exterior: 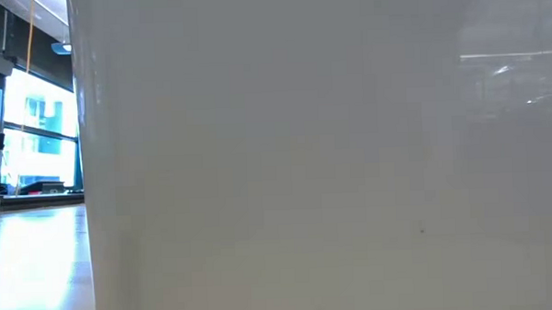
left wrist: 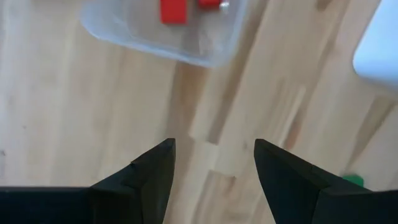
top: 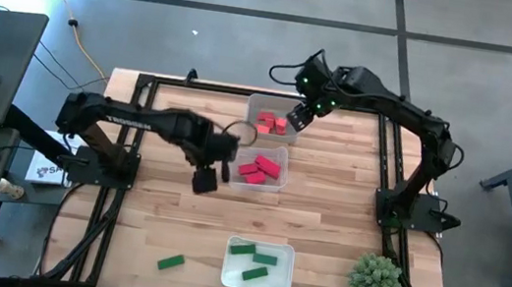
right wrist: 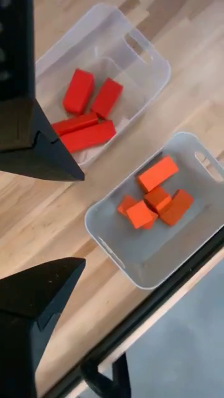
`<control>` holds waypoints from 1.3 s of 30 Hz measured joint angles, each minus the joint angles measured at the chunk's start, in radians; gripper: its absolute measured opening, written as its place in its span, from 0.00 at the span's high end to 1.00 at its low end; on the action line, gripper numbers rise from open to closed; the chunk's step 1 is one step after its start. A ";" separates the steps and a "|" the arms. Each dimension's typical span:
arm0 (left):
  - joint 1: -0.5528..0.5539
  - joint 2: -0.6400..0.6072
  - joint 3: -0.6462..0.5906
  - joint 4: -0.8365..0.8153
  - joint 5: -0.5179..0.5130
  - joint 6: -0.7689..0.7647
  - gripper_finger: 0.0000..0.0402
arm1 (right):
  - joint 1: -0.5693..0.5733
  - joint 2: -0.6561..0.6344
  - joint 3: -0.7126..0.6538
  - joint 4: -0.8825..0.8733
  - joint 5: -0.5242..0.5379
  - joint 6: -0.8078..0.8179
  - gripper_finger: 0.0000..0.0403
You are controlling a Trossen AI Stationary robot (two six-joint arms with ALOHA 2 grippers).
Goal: Sort & place blocks by color
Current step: Put the green block into the white bin
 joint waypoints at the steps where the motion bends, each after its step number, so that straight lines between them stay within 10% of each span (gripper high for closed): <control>1: -0.023 -0.007 -0.016 -0.001 0.000 -0.021 0.48 | 0.009 0.000 0.000 0.000 0.000 0.019 0.50; 39: -0.758 -0.033 -0.279 0.391 -0.105 -0.675 0.48 | 0.240 0.000 0.000 -0.015 0.048 0.273 0.50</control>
